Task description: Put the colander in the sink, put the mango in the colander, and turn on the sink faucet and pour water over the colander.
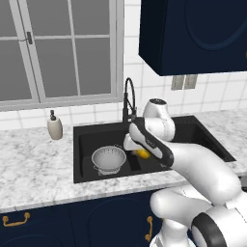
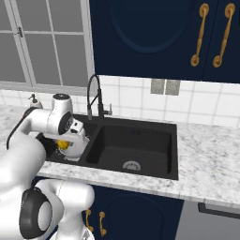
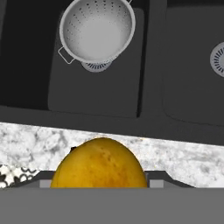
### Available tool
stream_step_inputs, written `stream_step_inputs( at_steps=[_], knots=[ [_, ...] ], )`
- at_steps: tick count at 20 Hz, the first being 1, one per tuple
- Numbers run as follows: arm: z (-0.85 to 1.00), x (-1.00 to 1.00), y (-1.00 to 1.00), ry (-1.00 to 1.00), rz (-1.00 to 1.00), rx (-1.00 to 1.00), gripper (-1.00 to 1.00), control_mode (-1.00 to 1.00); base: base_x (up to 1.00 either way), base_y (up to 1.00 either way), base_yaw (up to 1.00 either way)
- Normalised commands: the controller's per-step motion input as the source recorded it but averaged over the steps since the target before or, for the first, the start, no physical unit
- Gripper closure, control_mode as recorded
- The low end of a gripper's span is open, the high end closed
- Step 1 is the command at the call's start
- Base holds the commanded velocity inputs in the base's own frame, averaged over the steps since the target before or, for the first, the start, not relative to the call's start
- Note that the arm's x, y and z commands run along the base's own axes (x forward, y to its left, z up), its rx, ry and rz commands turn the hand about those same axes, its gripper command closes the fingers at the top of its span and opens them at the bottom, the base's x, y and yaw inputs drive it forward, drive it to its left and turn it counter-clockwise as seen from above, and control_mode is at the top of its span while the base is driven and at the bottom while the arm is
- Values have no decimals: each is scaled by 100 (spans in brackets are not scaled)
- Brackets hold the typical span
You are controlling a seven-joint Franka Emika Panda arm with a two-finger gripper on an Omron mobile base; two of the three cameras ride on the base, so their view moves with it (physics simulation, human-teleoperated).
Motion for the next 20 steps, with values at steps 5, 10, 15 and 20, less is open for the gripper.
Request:
stream_step_inputs(
  at_steps=[5,10,15,20],
  knots=[
    [-1,16,77,5,-1,-3,100,-100,0,0,0],
    [-21,24,27,6,-8,0,100,-100,0,0,0],
    [-27,41,5,10,-21,0,100,-100,0,0,0],
    [-52,34,9,9,-23,-1,100,-100,0,0,0]
  ],
)
